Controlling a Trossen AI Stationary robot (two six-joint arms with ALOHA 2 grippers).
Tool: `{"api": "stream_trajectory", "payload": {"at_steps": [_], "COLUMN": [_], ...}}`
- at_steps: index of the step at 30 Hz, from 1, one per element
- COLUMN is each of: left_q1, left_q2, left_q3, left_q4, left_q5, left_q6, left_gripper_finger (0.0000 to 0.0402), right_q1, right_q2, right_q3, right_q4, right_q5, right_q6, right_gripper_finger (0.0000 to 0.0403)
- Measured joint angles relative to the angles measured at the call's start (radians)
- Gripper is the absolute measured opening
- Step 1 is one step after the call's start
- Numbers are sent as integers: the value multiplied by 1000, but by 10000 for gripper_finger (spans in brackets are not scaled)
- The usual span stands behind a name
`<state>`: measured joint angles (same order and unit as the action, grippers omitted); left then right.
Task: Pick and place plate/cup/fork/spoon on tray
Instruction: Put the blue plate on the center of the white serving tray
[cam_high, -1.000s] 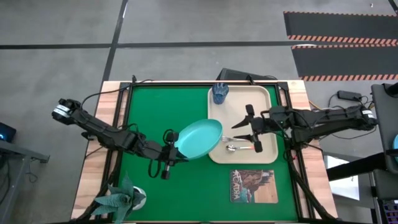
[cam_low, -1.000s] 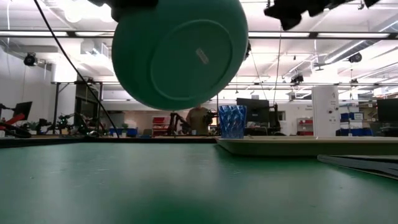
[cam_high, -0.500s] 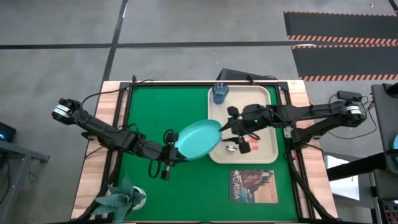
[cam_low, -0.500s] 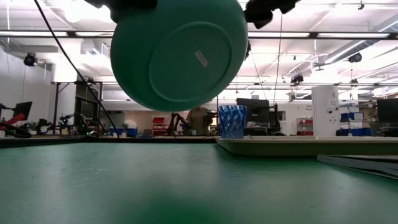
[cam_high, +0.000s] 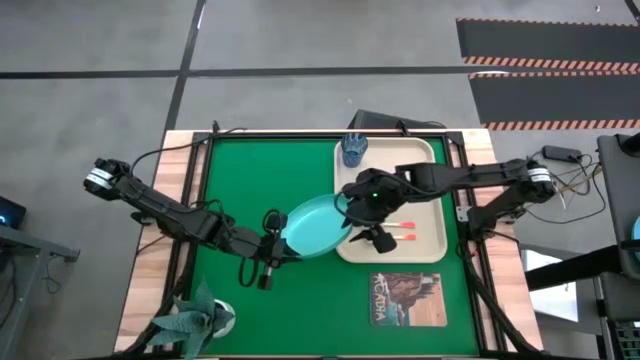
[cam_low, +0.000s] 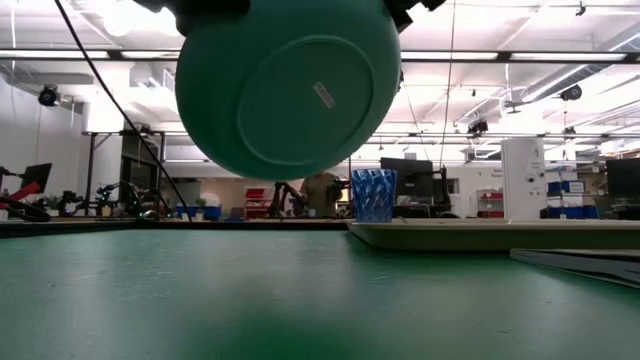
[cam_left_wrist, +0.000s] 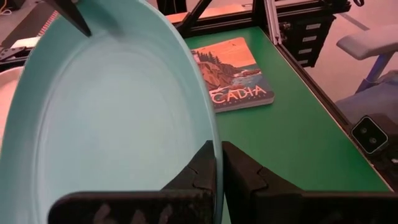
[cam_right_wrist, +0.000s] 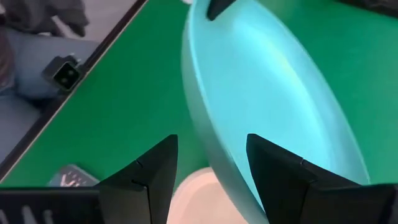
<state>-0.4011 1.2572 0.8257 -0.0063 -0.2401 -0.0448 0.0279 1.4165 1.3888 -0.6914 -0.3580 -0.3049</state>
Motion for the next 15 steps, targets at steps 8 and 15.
{"api": "stream_trajectory", "payload": {"at_steps": [8,15], "left_q1": [2,2], "left_q2": [0,0], "left_q3": [0,0], "left_q4": [0,2], "left_q5": [-4,-5], "left_q6": [8,10], "left_gripper_finger": [0,0], "right_q1": [-2,-2], "right_q2": [65,78], "right_q3": [41,46], "right_q4": [-16,-17], "right_q5": [-65,-68], "right_q6": [-36,-74], "right_gripper_finger": [179,125]}}
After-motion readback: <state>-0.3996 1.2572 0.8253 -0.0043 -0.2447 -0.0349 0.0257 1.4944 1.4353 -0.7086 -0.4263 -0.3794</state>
